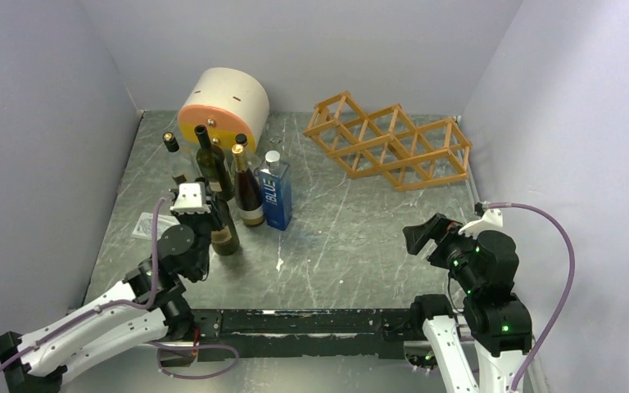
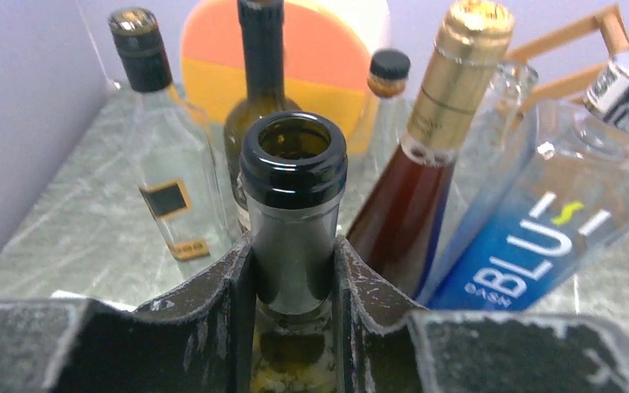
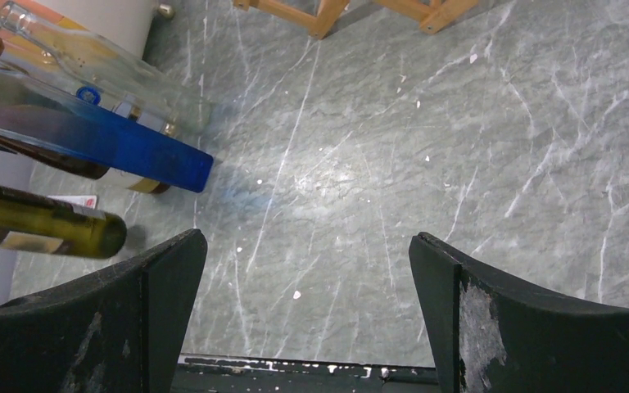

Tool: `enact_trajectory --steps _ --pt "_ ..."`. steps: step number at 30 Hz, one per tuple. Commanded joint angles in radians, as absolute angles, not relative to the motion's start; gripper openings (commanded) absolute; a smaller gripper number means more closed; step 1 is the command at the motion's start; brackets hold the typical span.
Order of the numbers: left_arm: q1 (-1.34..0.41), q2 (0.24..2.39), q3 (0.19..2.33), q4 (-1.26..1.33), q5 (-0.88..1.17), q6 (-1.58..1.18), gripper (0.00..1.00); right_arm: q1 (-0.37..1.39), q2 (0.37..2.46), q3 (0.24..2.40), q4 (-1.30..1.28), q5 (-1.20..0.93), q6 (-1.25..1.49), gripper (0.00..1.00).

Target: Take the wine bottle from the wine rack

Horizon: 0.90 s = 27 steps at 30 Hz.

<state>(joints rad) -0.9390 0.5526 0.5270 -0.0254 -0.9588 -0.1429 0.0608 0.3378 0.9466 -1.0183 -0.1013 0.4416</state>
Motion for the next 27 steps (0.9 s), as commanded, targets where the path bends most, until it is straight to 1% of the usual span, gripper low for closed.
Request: enact_trajectory --steps 1,4,7,11,14,18,24,27 --pt "-0.892 0.558 0.456 0.635 -0.990 0.223 0.07 0.070 0.318 0.942 -0.997 -0.104 0.443 1.00" --pt "-0.845 0.644 0.455 0.782 -0.953 0.289 0.07 0.070 0.315 0.943 -0.999 -0.105 0.445 1.00" --pt "-0.800 0.740 0.488 0.811 -0.934 0.297 0.07 0.068 0.321 0.951 -1.004 -0.108 0.443 1.00" --pt "-0.718 0.789 0.440 0.930 -0.881 0.263 0.07 0.068 0.323 0.956 -1.005 -0.108 0.439 1.00" --pt "-0.642 0.793 0.421 0.866 -0.807 0.130 0.07 0.068 0.321 0.955 -1.003 -0.111 0.439 1.00" --pt "-0.569 0.809 0.395 0.843 -0.729 -0.017 0.07 0.069 0.318 0.951 -1.003 -0.111 0.438 1.00" --pt "-0.550 0.855 0.375 0.839 -0.652 -0.021 0.07 0.069 0.307 0.944 -0.998 -0.113 0.442 1.00" --pt "-0.551 0.874 0.367 0.818 -0.649 -0.035 0.07 0.068 0.307 0.943 -0.997 -0.112 0.440 1.00"
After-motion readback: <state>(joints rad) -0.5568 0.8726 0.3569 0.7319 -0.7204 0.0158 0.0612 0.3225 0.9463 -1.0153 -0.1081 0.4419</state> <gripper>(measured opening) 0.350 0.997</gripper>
